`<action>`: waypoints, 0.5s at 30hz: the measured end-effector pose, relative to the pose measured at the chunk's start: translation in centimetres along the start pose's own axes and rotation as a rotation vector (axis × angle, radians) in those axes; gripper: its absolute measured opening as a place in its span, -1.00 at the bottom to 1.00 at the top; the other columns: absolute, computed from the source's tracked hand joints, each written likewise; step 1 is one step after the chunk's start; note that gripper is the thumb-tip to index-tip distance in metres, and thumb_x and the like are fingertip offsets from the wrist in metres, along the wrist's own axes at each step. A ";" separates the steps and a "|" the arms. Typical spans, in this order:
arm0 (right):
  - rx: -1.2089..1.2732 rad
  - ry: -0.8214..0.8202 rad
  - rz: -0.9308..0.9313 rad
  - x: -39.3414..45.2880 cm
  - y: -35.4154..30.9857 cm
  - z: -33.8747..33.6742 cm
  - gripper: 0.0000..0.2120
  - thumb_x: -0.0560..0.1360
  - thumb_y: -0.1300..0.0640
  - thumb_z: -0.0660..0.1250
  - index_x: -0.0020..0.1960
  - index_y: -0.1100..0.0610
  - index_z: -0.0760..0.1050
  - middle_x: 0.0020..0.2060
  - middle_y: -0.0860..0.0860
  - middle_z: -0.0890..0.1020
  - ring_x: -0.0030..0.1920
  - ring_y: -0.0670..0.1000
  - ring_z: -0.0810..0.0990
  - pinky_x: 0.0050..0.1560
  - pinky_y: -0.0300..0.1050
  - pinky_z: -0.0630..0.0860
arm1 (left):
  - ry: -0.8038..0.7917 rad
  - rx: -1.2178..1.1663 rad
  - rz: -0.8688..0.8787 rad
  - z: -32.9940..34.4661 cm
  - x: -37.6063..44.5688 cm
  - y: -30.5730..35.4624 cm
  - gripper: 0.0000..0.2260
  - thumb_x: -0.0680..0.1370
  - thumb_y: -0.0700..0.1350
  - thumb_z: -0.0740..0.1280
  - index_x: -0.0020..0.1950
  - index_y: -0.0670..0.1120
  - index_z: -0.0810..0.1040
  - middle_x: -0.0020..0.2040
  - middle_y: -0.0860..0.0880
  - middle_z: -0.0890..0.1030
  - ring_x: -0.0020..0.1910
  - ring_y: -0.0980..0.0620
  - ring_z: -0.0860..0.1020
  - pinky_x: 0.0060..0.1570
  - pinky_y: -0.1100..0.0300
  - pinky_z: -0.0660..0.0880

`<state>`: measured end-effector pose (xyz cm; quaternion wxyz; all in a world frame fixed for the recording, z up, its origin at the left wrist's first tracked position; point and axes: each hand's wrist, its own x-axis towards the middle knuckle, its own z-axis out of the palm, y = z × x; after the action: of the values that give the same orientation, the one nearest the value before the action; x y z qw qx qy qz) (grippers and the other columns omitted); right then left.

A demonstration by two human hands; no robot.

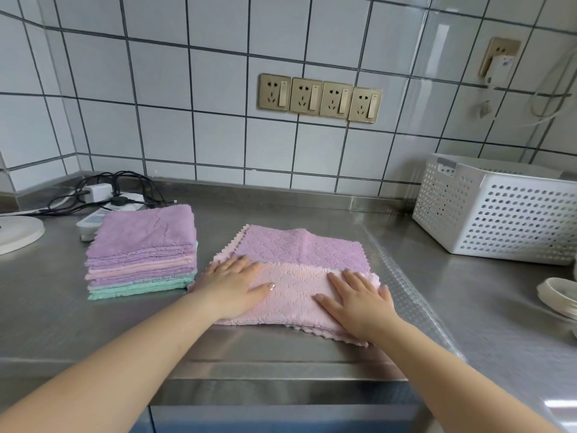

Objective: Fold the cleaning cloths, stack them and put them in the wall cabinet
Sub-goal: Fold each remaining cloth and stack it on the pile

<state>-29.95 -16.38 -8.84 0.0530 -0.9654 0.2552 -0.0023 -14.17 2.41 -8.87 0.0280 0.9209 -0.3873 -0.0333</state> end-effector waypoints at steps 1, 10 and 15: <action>0.009 -0.002 0.015 0.0 0.4 -0.1 -0.34 0.48 -0.40 -0.14 0.50 -0.15 -0.02 0.54 -0.08 0.00 0.53 -0.01 -0.07 0.45 0.27 -0.09 | 0.010 0.016 -0.010 -0.1 0.0 0.1 -0.38 0.54 0.34 -0.11 0.53 0.10 -0.03 0.57 -0.01 -0.07 0.54 0.02 -0.11 0.49 -0.01 -0.15; 0.172 0.094 0.268 -0.8 7.4 -1.8 -0.59 0.56 -0.18 0.08 0.36 -0.10 0.34 0.38 -0.06 0.39 0.38 0.06 0.34 0.39 0.23 0.17 | 0.266 -0.162 0.605 -0.8 -4.6 9.9 -0.66 0.61 -0.14 0.09 0.35 0.02 0.45 0.43 0.03 0.38 0.42 0.05 0.28 0.43 0.21 0.10; 0.210 0.139 0.265 -2.1 9.8 -1.7 -0.59 0.56 -0.10 0.12 0.41 -0.13 0.30 0.40 -0.05 0.37 0.40 0.06 0.33 0.41 0.18 0.20 | 0.281 -0.128 0.683 0.5 -3.6 13.7 -0.78 0.56 -0.12 0.19 0.15 -0.04 0.54 0.15 -0.01 0.56 0.14 -0.07 0.48 0.12 0.03 0.43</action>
<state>-36.60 -23.98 -8.06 0.1356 -0.9100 0.3816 -0.0887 -26.47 -4.64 -8.21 0.1480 0.7305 -0.6618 0.0805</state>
